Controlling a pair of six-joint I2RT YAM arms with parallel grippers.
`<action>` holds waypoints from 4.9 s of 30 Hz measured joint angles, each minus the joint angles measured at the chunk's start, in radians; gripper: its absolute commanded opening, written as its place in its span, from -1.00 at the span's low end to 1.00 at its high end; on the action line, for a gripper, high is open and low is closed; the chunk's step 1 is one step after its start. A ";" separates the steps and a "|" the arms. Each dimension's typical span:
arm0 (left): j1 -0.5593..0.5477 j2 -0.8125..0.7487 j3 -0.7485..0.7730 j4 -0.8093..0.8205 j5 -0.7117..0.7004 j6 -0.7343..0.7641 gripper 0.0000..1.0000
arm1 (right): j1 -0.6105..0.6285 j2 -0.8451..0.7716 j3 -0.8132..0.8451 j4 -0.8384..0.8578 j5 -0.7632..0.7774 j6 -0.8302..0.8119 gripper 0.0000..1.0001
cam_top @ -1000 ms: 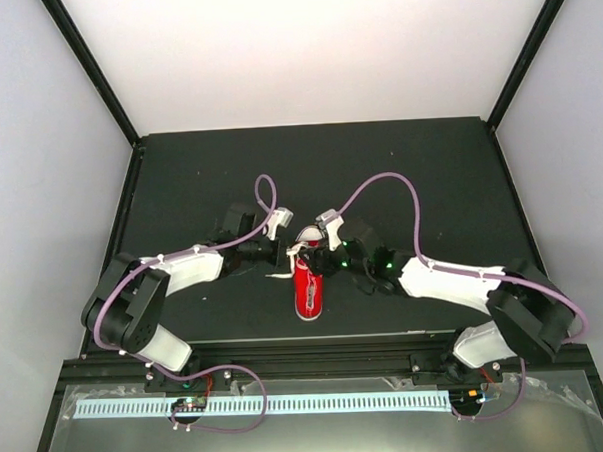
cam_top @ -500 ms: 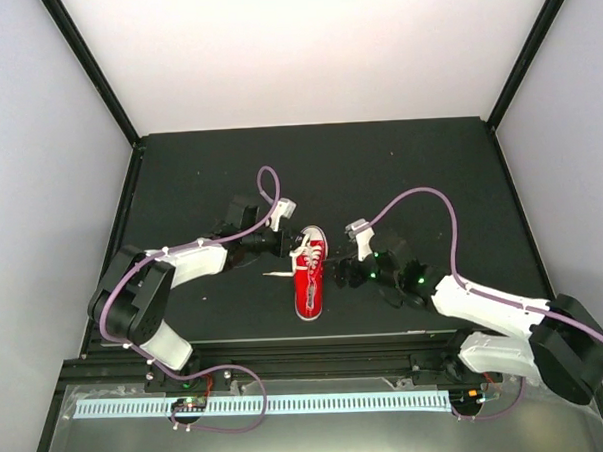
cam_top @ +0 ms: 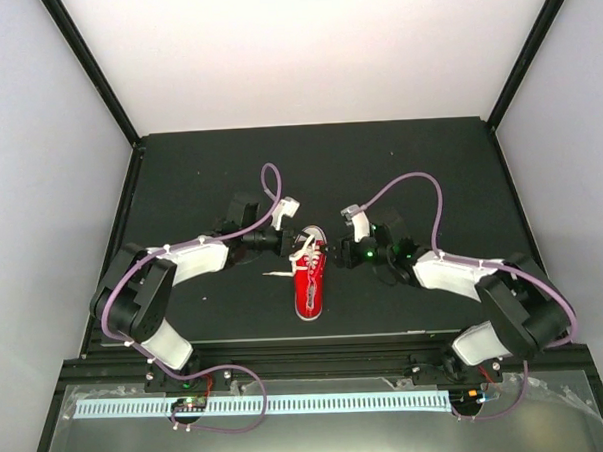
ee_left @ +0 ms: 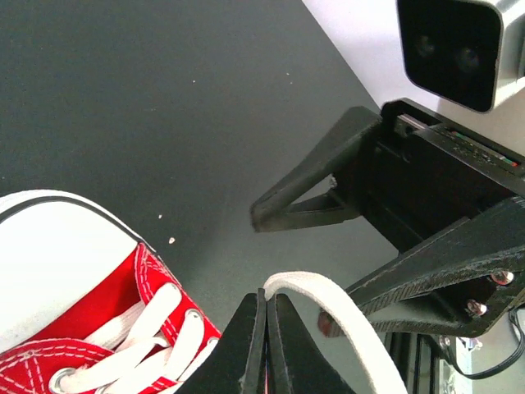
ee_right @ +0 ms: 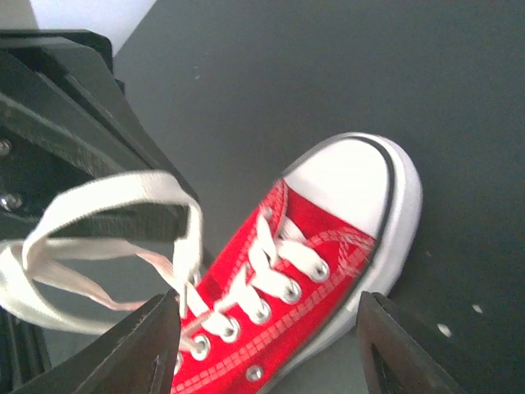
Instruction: Tie the shoes
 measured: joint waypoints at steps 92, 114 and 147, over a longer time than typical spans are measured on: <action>-0.187 -0.262 -0.386 0.105 -0.542 -0.053 -0.59 | 0.010 0.017 0.073 -0.113 0.105 0.061 -0.97; -0.187 -0.315 -0.380 -0.016 -0.671 -0.097 -0.97 | -0.140 -0.233 -0.048 -0.236 0.219 0.122 -0.97; 0.108 -0.443 -0.383 -0.256 -0.627 -0.205 -0.97 | -0.669 -0.521 -0.283 -0.525 0.144 0.251 -0.97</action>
